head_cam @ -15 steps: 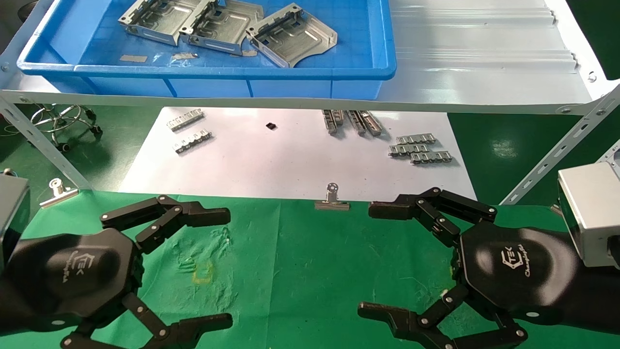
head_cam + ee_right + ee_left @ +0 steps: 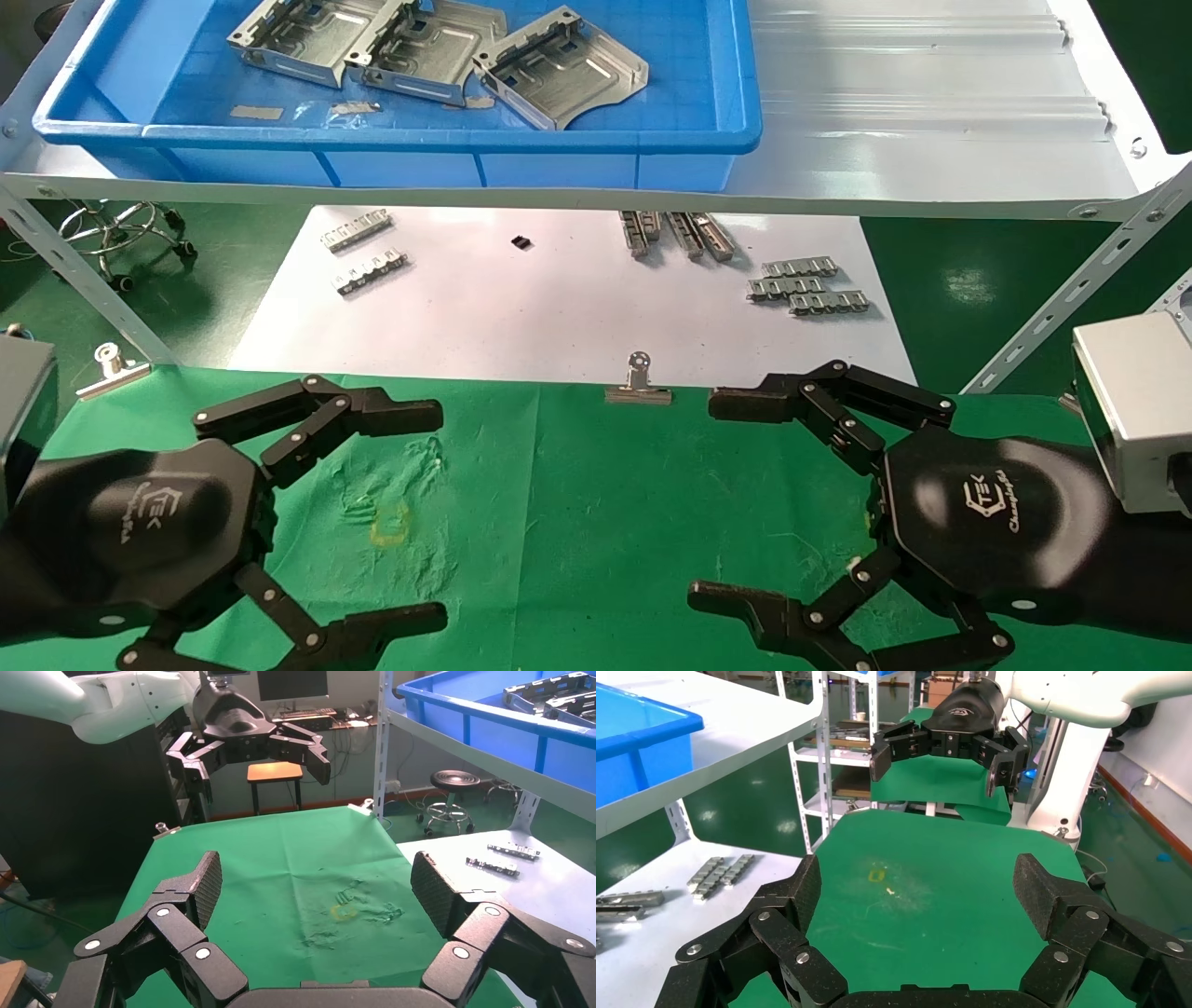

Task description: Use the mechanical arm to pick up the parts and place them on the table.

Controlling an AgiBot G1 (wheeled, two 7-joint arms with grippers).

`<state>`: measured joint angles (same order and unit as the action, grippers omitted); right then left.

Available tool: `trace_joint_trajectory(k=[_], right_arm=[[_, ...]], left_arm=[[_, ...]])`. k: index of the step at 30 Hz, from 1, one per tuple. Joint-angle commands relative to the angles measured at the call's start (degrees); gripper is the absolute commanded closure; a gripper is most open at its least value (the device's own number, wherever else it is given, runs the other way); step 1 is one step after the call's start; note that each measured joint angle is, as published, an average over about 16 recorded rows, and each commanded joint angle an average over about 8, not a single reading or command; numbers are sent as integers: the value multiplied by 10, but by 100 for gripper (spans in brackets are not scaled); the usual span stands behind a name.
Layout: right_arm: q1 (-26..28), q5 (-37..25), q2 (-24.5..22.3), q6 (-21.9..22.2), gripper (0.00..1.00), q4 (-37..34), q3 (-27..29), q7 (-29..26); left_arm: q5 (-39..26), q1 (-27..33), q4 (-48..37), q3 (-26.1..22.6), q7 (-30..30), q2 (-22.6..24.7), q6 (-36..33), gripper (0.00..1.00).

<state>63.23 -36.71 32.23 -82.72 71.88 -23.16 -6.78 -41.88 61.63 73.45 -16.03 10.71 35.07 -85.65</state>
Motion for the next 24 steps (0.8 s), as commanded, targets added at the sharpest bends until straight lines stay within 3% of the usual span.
trace_joint_trajectory(k=[1, 5, 12, 13, 24], right_arm=[[0, 0, 0, 0, 0, 0, 0, 0], [0, 0, 0, 0, 4, 0, 0, 0], [0, 0, 0, 0, 91, 0, 0, 0], [0, 0, 0, 0, 100, 0, 0, 0], [0, 0, 0, 0, 100, 0, 0, 0]], left_arm=[[0, 0, 0, 0, 0, 0, 0, 0], [0, 0, 0, 0, 0, 0, 0, 0], [0, 0, 0, 0, 0, 0, 0, 0], [0, 0, 0, 0, 0, 0, 1, 0], [-23, 34, -22, -3, 7, 37, 64, 0]])
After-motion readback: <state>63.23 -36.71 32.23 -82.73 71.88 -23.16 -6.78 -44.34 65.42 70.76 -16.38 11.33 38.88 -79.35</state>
